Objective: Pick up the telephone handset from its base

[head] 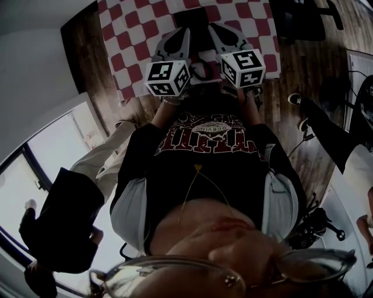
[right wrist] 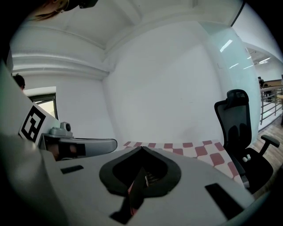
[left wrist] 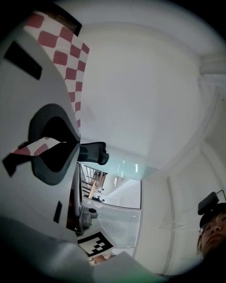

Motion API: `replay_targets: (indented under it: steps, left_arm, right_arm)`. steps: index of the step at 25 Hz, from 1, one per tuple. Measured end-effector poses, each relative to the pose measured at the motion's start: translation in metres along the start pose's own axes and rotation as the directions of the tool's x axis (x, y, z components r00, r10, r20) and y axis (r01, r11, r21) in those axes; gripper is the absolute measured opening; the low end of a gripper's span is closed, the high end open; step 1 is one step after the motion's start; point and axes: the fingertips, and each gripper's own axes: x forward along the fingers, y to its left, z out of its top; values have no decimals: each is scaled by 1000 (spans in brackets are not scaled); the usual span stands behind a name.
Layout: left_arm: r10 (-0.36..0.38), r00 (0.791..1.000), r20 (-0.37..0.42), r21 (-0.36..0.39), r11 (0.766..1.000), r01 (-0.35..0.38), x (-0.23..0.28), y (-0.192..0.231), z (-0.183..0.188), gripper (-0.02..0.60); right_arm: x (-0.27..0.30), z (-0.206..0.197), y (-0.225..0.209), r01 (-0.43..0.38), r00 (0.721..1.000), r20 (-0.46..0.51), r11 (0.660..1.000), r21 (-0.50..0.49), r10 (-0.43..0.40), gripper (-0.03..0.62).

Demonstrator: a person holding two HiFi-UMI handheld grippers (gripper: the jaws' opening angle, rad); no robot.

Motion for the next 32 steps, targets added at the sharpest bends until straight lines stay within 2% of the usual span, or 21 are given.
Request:
replay_targets:
  steps: [18,32]
  left_arm:
    - [20,999,-49,-9,1000,-20,13,22,-18,9]
    - [46,993,-110,-11,999,-47,28,42,-46,9]
  right_arm:
    - [23,-22,-19,31,997,-76,999,-7,-32,17]
    - [40,-59,-41,61,984,-167,998,-6,-61,17]
